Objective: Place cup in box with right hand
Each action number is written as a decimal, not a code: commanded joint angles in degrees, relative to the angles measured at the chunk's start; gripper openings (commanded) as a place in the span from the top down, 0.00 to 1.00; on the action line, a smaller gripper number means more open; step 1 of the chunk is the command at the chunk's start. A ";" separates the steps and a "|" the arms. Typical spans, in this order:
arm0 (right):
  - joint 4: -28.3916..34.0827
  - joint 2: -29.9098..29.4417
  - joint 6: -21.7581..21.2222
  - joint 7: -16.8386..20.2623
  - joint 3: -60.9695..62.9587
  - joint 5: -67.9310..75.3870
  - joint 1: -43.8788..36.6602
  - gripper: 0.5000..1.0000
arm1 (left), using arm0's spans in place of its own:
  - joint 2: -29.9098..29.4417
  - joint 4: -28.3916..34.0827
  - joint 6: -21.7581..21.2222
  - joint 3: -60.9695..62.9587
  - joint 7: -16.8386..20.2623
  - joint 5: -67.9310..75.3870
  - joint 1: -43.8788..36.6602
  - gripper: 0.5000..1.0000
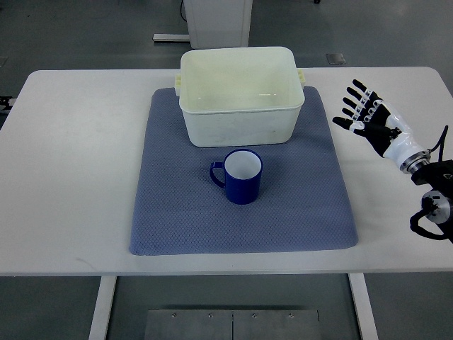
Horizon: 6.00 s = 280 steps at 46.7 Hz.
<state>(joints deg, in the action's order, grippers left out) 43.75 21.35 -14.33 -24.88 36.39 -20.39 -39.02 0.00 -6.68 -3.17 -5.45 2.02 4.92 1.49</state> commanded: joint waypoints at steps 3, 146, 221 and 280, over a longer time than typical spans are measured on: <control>-0.07 -0.09 0.00 -0.17 0.00 0.00 -0.01 0.00 | 0.00 0.00 0.01 0.00 0.00 0.00 0.00 0.00; 16.27 20.74 -16.08 -7.82 -3.08 -0.44 6.41 0.00 | 0.00 0.00 0.01 0.00 0.00 0.00 0.00 0.00; 16.01 0.80 -7.12 -8.70 -7.30 -10.81 6.94 0.00 | 0.00 0.00 0.01 0.00 0.00 0.00 0.00 0.00; 10.30 -12.30 5.71 -10.12 -11.87 -12.31 5.88 0.00 | 0.00 0.00 0.01 0.00 0.00 0.00 0.00 0.00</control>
<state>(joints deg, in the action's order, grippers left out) 54.56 9.70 -8.91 -35.01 24.64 -32.70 -33.13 0.00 -6.68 -3.16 -5.45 2.02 4.92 1.49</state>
